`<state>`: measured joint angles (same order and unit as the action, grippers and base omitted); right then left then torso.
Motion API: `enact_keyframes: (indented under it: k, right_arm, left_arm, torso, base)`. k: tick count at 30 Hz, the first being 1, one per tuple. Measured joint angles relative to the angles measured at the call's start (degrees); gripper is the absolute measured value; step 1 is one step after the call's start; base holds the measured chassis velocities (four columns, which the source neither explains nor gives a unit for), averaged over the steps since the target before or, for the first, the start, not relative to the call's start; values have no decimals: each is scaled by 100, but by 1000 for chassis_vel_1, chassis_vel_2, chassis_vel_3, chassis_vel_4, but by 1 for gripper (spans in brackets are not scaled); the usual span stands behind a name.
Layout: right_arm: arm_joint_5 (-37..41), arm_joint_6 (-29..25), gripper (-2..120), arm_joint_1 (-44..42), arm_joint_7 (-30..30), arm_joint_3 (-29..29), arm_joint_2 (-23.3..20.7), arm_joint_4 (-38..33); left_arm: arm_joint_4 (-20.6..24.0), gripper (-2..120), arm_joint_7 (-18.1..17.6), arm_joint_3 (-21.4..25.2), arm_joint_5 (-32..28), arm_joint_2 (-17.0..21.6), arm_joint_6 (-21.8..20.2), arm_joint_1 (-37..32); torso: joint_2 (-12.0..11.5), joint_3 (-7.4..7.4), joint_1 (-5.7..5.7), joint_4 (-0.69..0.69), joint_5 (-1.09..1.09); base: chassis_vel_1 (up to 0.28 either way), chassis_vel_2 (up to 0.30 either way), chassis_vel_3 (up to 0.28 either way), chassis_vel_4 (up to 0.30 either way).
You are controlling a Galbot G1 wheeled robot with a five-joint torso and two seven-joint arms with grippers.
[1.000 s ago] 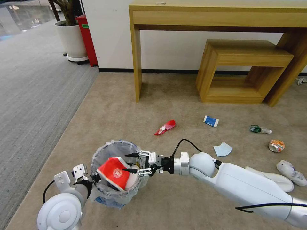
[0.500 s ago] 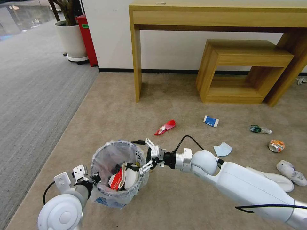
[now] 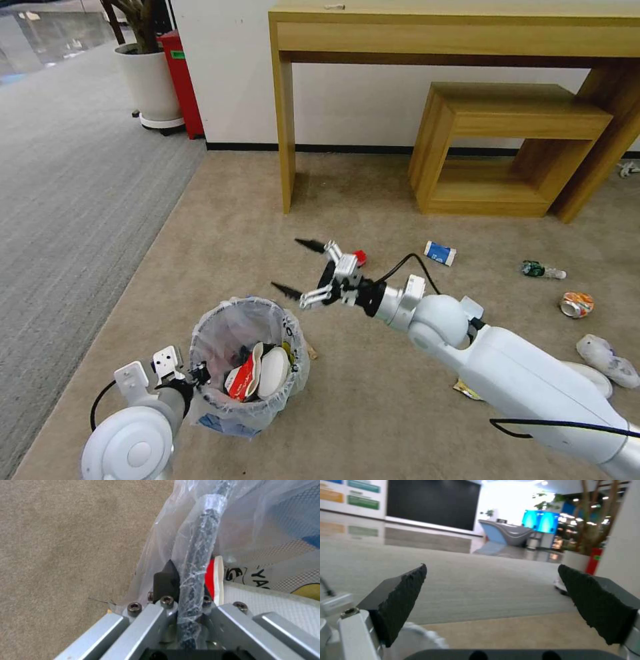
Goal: Pick up the trash bin and place the garbage on the floor into it.
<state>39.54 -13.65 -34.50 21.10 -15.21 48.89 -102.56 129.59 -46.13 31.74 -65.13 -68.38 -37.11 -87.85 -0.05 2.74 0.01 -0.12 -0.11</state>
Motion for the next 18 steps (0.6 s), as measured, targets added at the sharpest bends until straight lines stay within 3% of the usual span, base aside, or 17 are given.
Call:
enact_keyframes:
  k: [12,18]
  right_arm:
    - [48,9,100,-584,-255,789,-310,221]
    - [-189,10,100,-1438,-404,1397,-481,359]
  left_arm:
    - [-28,0,3,75,-68,175,12,32]
    - [-94,0,0,128,-183,413,23,65]
  torso:
    - [0,0,0,-1,0]
    - [0,0,0,0,0]
  base:
    - [0,0,0,0]
    - [0,0,0,0]
